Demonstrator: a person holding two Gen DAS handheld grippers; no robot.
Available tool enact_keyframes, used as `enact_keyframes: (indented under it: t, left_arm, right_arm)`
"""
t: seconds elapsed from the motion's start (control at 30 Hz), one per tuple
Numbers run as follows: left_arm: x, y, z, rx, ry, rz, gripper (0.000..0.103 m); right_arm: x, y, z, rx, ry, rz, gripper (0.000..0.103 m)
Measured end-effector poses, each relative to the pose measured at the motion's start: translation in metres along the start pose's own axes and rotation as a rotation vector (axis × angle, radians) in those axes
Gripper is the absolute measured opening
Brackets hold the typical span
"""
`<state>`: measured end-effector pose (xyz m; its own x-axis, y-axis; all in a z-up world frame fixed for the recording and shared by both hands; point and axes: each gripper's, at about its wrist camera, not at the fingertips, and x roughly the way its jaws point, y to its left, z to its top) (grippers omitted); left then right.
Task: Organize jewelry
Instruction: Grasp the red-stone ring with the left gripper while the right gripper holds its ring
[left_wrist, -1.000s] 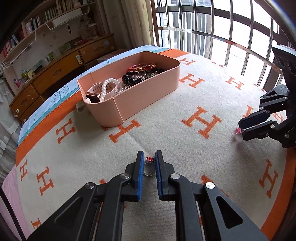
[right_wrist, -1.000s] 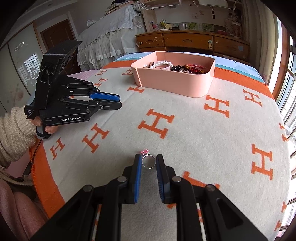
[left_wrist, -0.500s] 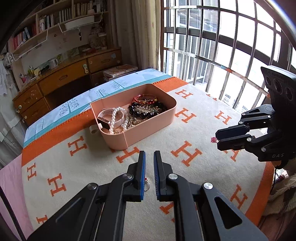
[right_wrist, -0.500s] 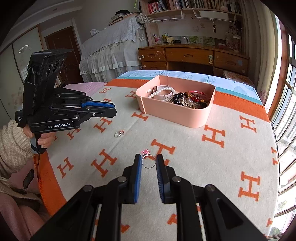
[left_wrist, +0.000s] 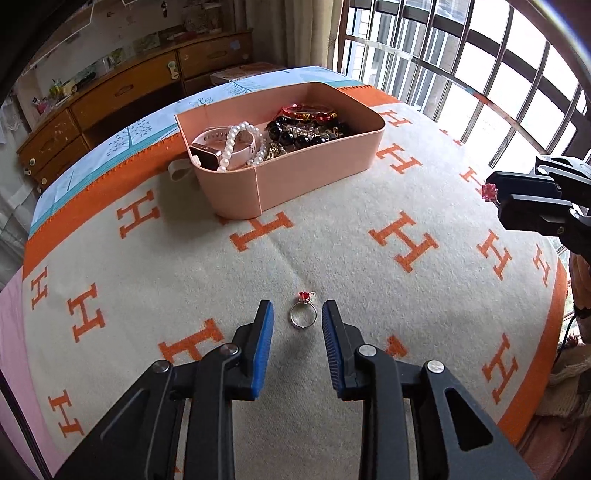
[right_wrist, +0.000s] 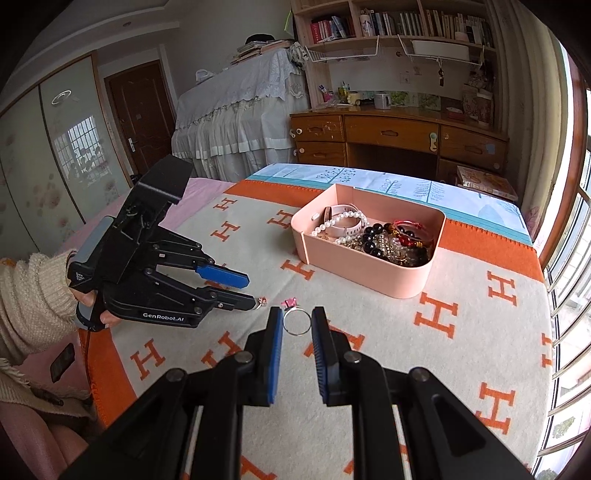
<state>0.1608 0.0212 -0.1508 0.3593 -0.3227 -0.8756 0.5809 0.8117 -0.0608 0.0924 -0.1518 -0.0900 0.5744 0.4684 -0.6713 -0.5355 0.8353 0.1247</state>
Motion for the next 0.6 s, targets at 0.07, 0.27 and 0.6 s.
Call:
enact_keyframes:
  t: [0.07,0.27,0.6]
  left_arm:
    - [0.003,0.003,0.002,-0.022,0.008,-0.018,0.025]
    - [0.012,0.000,0.003,-0.008,0.036,-0.001,0.025]
    - [0.009,-0.012,0.007,-0.001,0.060,0.030,0.013]
  right_arm:
    - [0.001,-0.002,-0.002,0.009,0.006,0.002,0.016]
    - [0.003,-0.005,-0.008,0.020,0.014,0.004,0.016]
    - [0.005,-0.006,-0.009,0.033,0.008,0.015,0.016]
